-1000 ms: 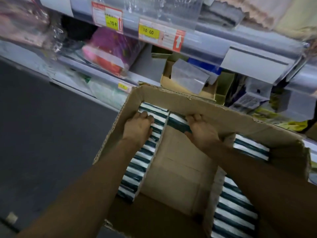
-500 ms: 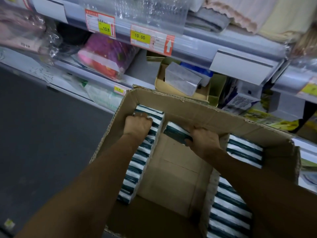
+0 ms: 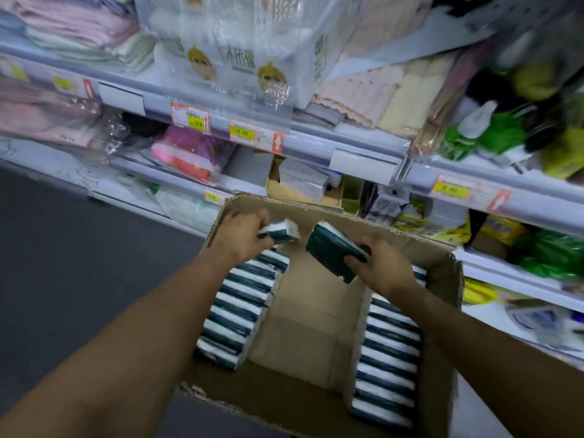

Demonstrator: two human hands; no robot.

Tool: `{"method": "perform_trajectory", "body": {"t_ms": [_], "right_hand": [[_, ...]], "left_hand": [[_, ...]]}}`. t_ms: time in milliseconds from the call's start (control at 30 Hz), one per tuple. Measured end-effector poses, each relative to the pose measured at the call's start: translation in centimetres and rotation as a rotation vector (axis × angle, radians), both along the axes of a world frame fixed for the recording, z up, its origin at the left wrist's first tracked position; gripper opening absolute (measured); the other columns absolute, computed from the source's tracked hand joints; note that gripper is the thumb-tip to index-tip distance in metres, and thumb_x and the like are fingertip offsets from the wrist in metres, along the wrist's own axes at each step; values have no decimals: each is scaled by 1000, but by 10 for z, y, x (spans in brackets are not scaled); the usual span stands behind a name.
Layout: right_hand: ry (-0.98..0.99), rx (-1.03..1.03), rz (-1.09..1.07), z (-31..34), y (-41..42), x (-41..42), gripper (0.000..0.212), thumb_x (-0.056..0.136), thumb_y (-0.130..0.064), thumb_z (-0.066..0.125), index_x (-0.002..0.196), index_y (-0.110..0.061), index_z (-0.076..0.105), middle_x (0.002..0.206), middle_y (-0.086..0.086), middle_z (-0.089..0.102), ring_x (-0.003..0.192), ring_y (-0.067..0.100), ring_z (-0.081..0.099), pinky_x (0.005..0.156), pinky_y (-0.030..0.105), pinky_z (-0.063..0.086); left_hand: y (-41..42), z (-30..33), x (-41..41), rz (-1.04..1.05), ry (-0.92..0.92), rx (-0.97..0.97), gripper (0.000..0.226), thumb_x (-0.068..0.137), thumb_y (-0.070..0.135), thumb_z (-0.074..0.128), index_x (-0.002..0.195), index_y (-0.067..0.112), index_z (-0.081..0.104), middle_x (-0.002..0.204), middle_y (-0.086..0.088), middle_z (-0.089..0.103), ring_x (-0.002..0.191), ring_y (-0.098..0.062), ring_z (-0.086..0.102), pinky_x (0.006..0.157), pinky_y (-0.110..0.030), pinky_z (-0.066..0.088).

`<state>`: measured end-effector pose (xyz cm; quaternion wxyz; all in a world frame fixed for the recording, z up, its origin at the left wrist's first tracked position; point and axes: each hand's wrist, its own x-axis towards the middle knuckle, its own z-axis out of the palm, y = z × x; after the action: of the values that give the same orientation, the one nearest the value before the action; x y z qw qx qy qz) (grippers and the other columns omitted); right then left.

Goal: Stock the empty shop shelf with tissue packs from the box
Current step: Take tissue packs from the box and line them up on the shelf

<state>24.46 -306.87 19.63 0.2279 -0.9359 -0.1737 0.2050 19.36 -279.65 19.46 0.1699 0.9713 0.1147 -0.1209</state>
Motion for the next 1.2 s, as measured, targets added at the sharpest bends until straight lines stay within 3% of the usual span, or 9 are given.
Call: {"method": "perform_trajectory", "body": {"t_ms": [167,267,400,500,633,700,833,1033,1200], "right_hand": [[73,315,-134,62,-28,1,12,89,-20,67,93,-18,56,88,0,60,77,11,57,62,16,45],[94,512,-191,103,-51,-2,14,91,-18,66,102,-19,58,100,1,63,87,14,60,71,25,51],[18,614,-164,164,-76,-2,26,91,-23,66,113,-34,58,112,-6,59,90,6,55,71,21,46],[-29,666,-167,208,-93,-5,26,92,-24,66,112,-39,60,112,6,63,81,20,62,61,33,54],[-117,722,-114,263,-118,-9,26,92,-14,65,110,-32,63,108,-5,66,81,4,66,63,37,59],[-142,710,-103,286,-139,-7,25,91,-14,66,110,-30,65,104,-3,68,68,3,65,54,32,55],[-214,695,-93,321,-184,7,25,89,-18,69,109,-35,69,102,-4,71,80,32,65,58,36,56],[-422,679,-100,373,-247,32,25,86,-16,72,101,-36,70,102,-7,71,79,6,63,71,35,54],[-546,672,-129,414,-308,57,24,89,-8,67,104,-26,68,98,2,69,69,6,60,53,25,52]], "left_hand": [[-30,60,-9,401,-230,-601,14,83,28,62,85,30,48,88,-4,67,83,-23,65,75,-41,55],[-45,98,-8,502,-252,-770,12,82,42,60,92,44,54,101,-5,70,87,-20,69,82,-46,58],[-72,166,-5,402,-320,-909,27,92,25,68,114,22,52,107,-6,66,83,-12,66,65,-20,55],[-87,219,-6,271,-299,-914,47,79,26,81,114,19,51,103,-3,68,82,-14,70,62,-24,58],[-102,274,3,165,-329,-875,46,76,29,82,110,15,54,108,-4,67,86,-20,70,69,-36,60],[-115,300,6,76,-369,-844,40,77,29,82,107,17,60,107,-4,68,86,-18,69,63,-27,57],[-143,349,22,-69,-387,-781,34,75,33,82,103,22,68,105,3,70,93,-11,67,64,-16,48],[-208,386,62,-181,-440,-723,32,73,36,84,100,29,67,104,7,69,98,-7,63,75,-19,51],[-262,406,97,-227,-541,-739,35,70,44,84,99,32,69,105,8,71,101,-10,64,89,-35,53]]}}
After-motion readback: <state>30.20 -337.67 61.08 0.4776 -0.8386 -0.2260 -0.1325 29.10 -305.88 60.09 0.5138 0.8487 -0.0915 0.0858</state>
